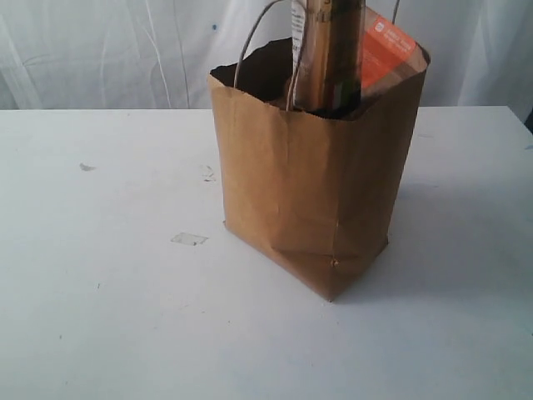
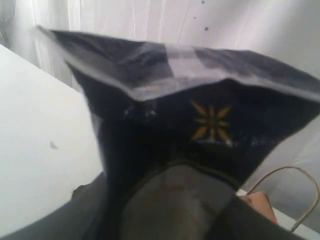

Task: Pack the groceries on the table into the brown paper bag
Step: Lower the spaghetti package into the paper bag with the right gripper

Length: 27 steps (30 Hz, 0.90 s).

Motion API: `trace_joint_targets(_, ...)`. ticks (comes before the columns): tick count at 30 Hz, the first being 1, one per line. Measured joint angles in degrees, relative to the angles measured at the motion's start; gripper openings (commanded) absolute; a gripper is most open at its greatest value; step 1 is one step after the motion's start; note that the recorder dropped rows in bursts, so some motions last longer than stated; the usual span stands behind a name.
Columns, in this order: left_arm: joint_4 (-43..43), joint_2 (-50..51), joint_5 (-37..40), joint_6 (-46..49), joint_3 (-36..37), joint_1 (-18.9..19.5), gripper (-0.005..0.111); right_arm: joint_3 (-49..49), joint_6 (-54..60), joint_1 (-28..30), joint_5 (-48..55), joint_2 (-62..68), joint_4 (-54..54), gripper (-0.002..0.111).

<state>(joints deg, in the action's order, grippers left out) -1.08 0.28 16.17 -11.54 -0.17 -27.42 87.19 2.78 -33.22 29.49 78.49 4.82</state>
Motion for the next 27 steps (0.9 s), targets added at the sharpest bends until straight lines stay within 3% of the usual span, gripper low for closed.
trace_joint_targets(12,0.0,0.0,0.0,0.0,0.0,0.0,0.0,-2.5,-6.01,0.0,7.36,1.83,3.08,0.0)
trace_joint_targets(27,0.0,0.0,0.0,0.0,0.0,0.0,0.0,-12.34,-6.28,0.0,-0.3,1.72,3.43,0.0)
